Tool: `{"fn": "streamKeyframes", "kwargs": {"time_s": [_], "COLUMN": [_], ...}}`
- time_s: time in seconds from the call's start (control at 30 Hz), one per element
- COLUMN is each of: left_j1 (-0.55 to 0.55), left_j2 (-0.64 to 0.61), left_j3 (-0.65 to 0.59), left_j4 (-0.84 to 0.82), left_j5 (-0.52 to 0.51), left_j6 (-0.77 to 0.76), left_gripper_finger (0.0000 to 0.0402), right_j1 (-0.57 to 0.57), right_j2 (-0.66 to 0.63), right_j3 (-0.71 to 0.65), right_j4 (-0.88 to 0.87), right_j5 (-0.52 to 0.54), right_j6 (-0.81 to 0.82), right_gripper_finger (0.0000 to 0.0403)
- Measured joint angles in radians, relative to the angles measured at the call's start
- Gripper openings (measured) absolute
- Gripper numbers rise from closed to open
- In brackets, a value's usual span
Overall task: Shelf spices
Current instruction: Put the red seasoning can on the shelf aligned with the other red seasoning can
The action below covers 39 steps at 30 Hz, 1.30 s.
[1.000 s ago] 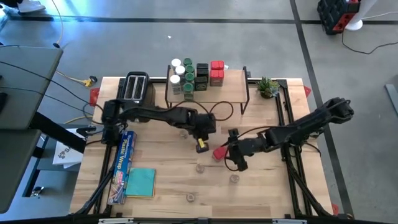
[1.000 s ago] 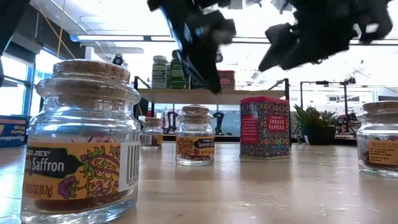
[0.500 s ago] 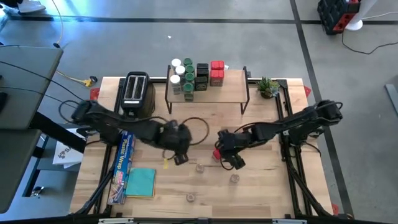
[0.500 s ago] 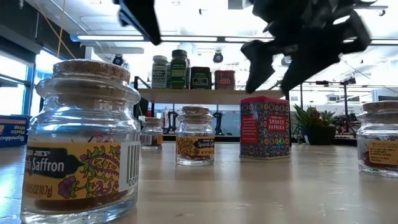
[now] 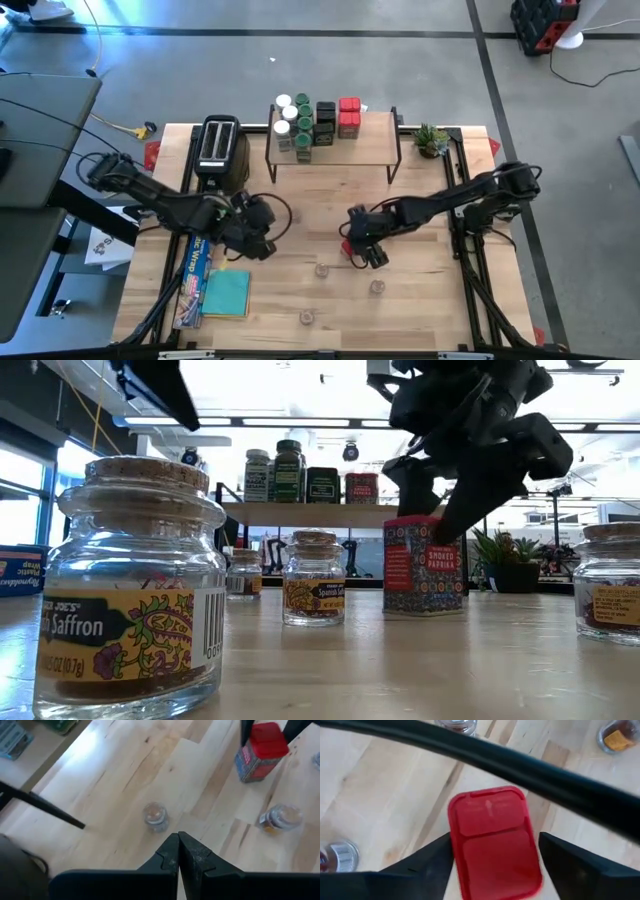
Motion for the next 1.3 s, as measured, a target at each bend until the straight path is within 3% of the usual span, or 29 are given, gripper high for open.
{"fn": "streamKeyframes", "kwargs": {"time_s": [0.2,0.33,0.5,0.63,0.77,0.9,1.0,1.2,1.3], "left_j1": [-0.04,-0.065,-0.093,-0.098,-0.098,-0.098,-0.098,-0.098,-0.098], "left_j2": [-0.03,-0.035,-0.035,-0.035,-0.035,-0.035,-0.035,-0.035,-0.035], "left_j3": [-0.065,-0.086,-0.086,-0.086,-0.085,-0.085,-0.085,-0.085,-0.085], "left_j4": [0.003,0.002,0.005,0.009,0.01,0.012,0.012,0.014,0.018], "left_j5": [-0.054,-0.069,-0.107,-0.129,-0.135,-0.135,-0.135,-0.135,-0.134], "left_j6": [-0.04,-0.065,-0.065,-0.065,-0.065,-0.064,-0.065,-0.073,-0.075], "left_gripper_finger": [0.0,0.0,0.0,0.0,0.0,0.0,0.0,0.0,0.0], "right_j1": [0.001,-0.008,-0.08,-0.215,-0.389,-0.535,-0.601,-0.645,-0.646], "right_j2": [0.015,-0.01,-0.073,-0.072,-0.05,-0.016,0.019,0.052,0.054], "right_j3": [0.001,0.058,0.258,0.454,0.569,0.613,0.612,0.611,0.611], "right_j4": [0.024,-0.029,-0.238,-0.435,-0.485,-0.484,-0.487,-0.473,-0.457], "right_j5": [0.001,0.033,0.16,0.21,0.186,0.059,0.04,0.034,0.034], "right_j6": [0.084,0.144,0.111,0.012,-0.103,-0.168,-0.193,-0.222,-0.225], "right_gripper_finger": [0.02,0.02,0.02,0.02,0.02,0.02,0.02,0.0204,0.0241]}}
